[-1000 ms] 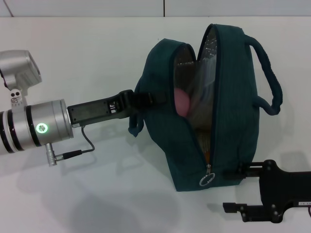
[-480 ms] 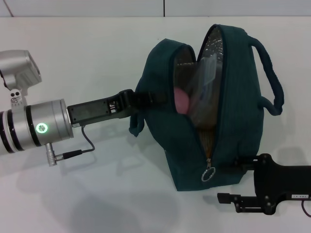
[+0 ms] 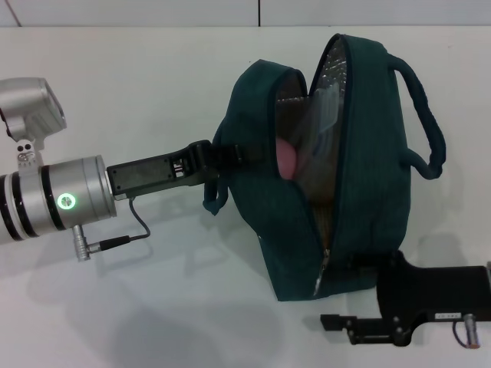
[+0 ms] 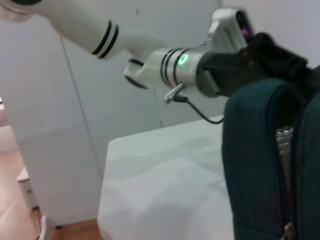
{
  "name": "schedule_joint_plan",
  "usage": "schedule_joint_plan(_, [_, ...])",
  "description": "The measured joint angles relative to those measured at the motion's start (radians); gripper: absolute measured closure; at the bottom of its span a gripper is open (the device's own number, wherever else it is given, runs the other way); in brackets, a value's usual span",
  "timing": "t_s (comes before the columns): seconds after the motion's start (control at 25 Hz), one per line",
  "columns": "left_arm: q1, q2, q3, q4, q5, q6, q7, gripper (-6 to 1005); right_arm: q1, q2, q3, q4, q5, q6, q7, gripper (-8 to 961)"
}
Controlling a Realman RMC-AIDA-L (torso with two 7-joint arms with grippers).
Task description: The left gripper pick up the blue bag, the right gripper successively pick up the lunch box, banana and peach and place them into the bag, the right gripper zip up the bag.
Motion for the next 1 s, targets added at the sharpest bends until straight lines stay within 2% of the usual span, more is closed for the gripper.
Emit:
schedule_joint_plan(0.24, [0.003, 0.000, 0.000, 0.000, 0.000, 0.000, 0.000, 956, 0.001, 0.001, -0.057, -0.005, 0.037, 0.006, 0.000, 334])
schedule_joint_plan(1.0, [0.012, 0.003, -0.002, 0.002, -0.001, -0.003, 0.002, 943, -0.023, -0.005, -0.003, -0.008, 0.055, 0.006, -0.008, 345])
